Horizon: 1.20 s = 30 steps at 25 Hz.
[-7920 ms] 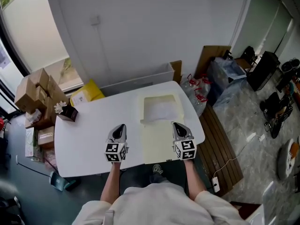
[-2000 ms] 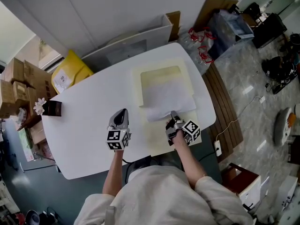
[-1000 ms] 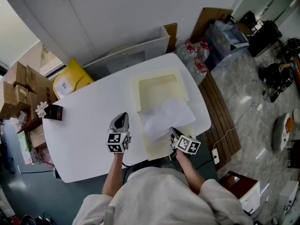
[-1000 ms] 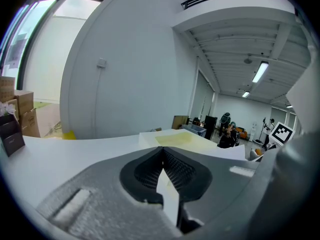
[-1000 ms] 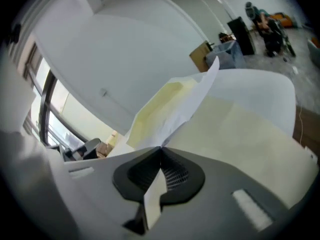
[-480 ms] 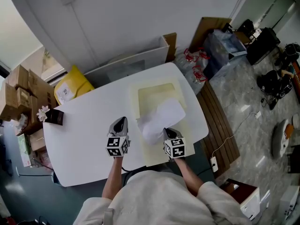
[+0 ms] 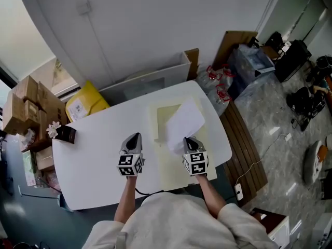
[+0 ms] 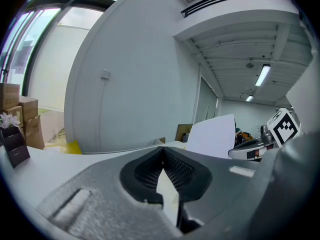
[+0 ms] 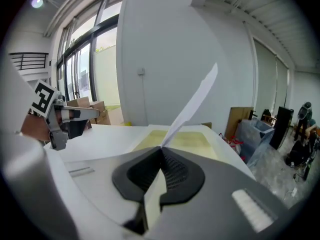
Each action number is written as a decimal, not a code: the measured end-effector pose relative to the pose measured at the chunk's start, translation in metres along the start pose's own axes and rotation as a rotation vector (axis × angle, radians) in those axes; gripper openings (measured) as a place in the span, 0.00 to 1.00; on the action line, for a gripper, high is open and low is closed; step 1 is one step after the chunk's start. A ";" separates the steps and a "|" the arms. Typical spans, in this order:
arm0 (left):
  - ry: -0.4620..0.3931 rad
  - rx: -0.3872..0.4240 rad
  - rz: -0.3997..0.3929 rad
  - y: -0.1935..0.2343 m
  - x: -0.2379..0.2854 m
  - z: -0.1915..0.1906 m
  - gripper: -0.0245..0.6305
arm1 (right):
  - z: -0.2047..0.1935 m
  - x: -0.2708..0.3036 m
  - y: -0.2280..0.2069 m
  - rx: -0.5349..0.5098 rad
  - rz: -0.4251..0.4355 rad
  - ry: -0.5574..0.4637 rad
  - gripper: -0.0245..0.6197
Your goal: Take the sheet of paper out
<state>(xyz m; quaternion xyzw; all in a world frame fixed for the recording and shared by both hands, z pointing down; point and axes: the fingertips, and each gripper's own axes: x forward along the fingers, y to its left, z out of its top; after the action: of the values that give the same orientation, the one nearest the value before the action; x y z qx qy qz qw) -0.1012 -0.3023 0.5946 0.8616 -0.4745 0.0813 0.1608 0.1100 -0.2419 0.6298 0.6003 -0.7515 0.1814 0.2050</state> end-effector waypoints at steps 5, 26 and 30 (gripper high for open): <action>-0.024 0.017 0.007 0.004 -0.001 0.022 0.05 | 0.034 0.003 -0.009 -0.029 -0.022 -0.069 0.04; -0.155 0.099 -0.019 0.002 0.008 0.115 0.05 | 0.167 -0.004 -0.033 -0.126 -0.052 -0.296 0.04; -0.164 0.108 -0.020 0.002 0.009 0.123 0.05 | 0.179 -0.006 -0.031 -0.136 -0.047 -0.319 0.04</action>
<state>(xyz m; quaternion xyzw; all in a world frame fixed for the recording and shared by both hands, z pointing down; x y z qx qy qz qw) -0.0994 -0.3538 0.4829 0.8774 -0.4725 0.0345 0.0756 0.1251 -0.3363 0.4751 0.6236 -0.7708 0.0281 0.1275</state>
